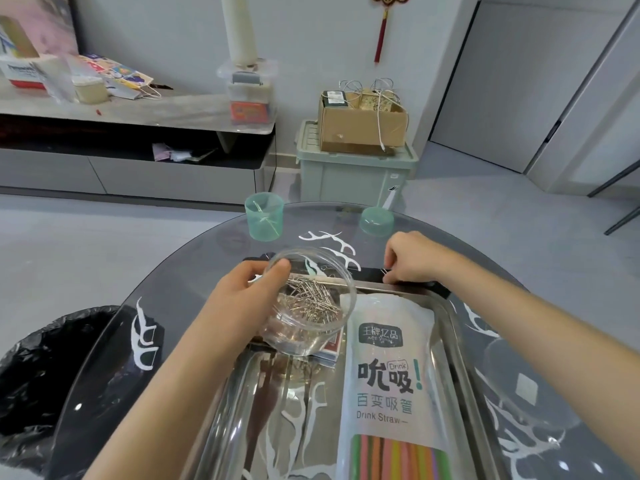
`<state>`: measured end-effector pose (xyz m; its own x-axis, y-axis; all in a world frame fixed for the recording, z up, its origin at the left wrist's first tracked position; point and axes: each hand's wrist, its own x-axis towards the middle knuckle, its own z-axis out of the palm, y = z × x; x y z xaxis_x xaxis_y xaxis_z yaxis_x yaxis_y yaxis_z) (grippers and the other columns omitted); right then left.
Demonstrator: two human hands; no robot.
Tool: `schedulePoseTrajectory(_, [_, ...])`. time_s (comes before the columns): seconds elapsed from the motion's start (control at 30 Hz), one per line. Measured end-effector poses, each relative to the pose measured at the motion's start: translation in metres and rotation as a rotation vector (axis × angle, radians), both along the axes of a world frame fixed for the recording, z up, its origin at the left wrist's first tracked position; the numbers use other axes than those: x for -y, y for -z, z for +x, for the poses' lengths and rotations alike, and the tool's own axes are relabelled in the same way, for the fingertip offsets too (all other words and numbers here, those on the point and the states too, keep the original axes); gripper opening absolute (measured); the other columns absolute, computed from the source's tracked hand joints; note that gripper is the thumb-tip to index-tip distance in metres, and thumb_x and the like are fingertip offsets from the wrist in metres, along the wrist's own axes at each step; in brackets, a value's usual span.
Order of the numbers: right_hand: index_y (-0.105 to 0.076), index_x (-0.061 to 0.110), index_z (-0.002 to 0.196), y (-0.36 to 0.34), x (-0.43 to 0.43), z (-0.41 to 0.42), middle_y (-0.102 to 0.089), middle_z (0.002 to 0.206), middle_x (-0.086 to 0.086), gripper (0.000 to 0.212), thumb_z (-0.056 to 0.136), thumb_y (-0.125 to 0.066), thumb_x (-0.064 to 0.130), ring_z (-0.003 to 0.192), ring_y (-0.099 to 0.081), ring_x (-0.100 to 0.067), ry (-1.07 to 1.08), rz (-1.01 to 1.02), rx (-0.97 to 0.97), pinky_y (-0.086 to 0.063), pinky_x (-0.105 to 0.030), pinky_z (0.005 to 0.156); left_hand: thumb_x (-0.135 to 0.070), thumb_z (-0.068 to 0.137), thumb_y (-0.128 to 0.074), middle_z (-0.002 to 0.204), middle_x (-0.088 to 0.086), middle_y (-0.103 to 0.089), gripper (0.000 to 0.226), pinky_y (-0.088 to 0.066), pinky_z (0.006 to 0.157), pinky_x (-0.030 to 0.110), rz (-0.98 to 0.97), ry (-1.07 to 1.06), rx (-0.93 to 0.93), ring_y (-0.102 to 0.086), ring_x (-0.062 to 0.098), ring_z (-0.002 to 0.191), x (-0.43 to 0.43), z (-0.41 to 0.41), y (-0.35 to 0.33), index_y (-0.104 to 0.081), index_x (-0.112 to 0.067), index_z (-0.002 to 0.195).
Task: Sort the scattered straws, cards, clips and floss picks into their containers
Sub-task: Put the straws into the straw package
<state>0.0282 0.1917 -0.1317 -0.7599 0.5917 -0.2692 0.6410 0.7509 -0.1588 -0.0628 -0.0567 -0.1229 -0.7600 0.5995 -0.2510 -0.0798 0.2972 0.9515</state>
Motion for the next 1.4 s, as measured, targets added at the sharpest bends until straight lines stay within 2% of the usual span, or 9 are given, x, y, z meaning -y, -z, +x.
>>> schedulePoseTrajectory(0.17, [-0.066,0.002,0.088,-0.002,0.007,-0.009,-0.065,0.087,-0.012,0.014,0.078,-0.065,0.012,0.083,-0.062,-0.028,-0.044,0.022,0.086,-0.049,-0.029,0.058,-0.048,0.087,-0.057,0.085,-0.005,-0.067,0.025,-0.056,0.078,0.039,-0.019,-0.009,-0.010,-0.064,0.012,0.062,0.002,-0.001,0.002,-0.064,-0.026,0.096])
schedulePoseTrajectory(0.27, [-0.068,0.003,0.089,-0.007,0.013,-0.009,-0.066,0.095,-0.014,0.015,0.078,-0.066,0.013,0.088,-0.061,-0.027,-0.067,0.052,0.108,-0.051,-0.031,0.068,-0.048,0.088,-0.057,0.092,0.005,-0.068,0.028,-0.057,0.074,0.036,-0.034,0.003,0.009,-0.067,0.016,0.071,0.002,-0.001,0.002,-0.062,-0.024,0.100])
schedulePoseTrajectory(0.43, [-0.069,0.014,0.072,-0.058,0.038,-0.007,-0.066,0.066,-0.004,0.012,0.076,-0.066,0.003,0.056,-0.058,-0.008,-0.124,-0.370,-0.456,-0.050,-0.026,0.059,-0.048,0.089,-0.055,0.093,0.001,-0.065,0.031,-0.055,0.064,0.030,-0.024,-0.001,0.008,-0.063,0.014,0.075,0.000,-0.002,0.003,-0.061,-0.021,0.104])
schedulePoseTrajectory(0.5, [-0.073,0.019,0.073,-0.074,0.062,-0.005,-0.070,0.068,-0.005,0.010,0.076,-0.072,0.010,0.057,-0.062,-0.007,-0.285,-0.556,-0.463,-0.050,-0.017,0.058,-0.046,0.090,-0.055,0.094,0.003,-0.064,0.030,-0.053,0.054,0.024,-0.014,-0.015,0.035,-0.062,0.015,0.075,-0.002,0.000,0.003,-0.060,-0.019,0.102])
schedulePoseTrajectory(0.63, [-0.077,0.022,0.080,-0.065,0.067,-0.016,-0.072,0.068,0.006,0.007,0.079,-0.073,0.016,0.065,-0.064,-0.002,-0.268,-0.423,-0.517,-0.056,-0.022,0.069,-0.046,0.090,-0.055,0.078,0.003,-0.063,0.029,-0.055,0.052,0.025,-0.013,-0.045,0.074,-0.061,0.017,0.066,0.000,0.000,0.002,-0.060,-0.019,0.099])
schedulePoseTrajectory(0.83, [-0.068,0.016,0.109,-0.019,0.037,-0.035,-0.069,0.098,-0.001,0.034,0.078,-0.076,0.024,0.086,-0.061,-0.013,-0.178,-0.174,-0.113,-0.046,-0.022,0.076,-0.051,0.088,-0.053,0.050,-0.012,-0.062,0.027,-0.050,0.054,0.027,-0.057,-0.084,-0.070,-0.057,0.001,0.041,0.007,-0.008,0.000,-0.058,-0.024,0.091])
schedulePoseTrajectory(0.97, [-0.061,0.021,0.110,-0.005,0.029,-0.050,-0.065,0.099,-0.006,0.034,0.078,-0.075,0.023,0.085,-0.067,-0.022,-0.206,-0.124,0.004,-0.052,-0.031,0.076,-0.054,0.084,-0.057,0.067,-0.001,-0.065,0.029,-0.058,0.077,0.045,-0.042,-0.094,-0.031,-0.064,0.014,0.051,0.012,-0.014,-0.005,-0.060,-0.025,0.091])
schedulePoseTrajectory(1.17, [-0.056,0.024,0.098,-0.006,0.031,-0.066,-0.053,0.095,-0.003,0.027,0.079,-0.073,0.018,0.079,-0.067,-0.027,-0.311,-0.087,0.120,-0.057,-0.036,0.071,-0.050,0.086,-0.058,0.080,0.003,-0.061,0.029,-0.056,0.081,0.049,0.001,-0.114,-0.021,-0.059,0.019,0.056,0.019,-0.023,-0.011,-0.061,-0.022,0.091])
schedulePoseTrajectory(1.4, [-0.066,0.015,0.104,-0.009,0.045,-0.073,-0.064,0.094,-0.006,0.026,0.081,-0.059,0.004,0.085,-0.061,-0.023,-0.441,0.082,0.175,-0.052,-0.033,0.068,-0.048,0.087,-0.058,0.083,0.006,-0.060,0.028,-0.056,0.081,0.051,0.022,-0.084,0.007,-0.062,0.023,0.064,0.020,-0.019,-0.011,-0.061,-0.020,0.092])
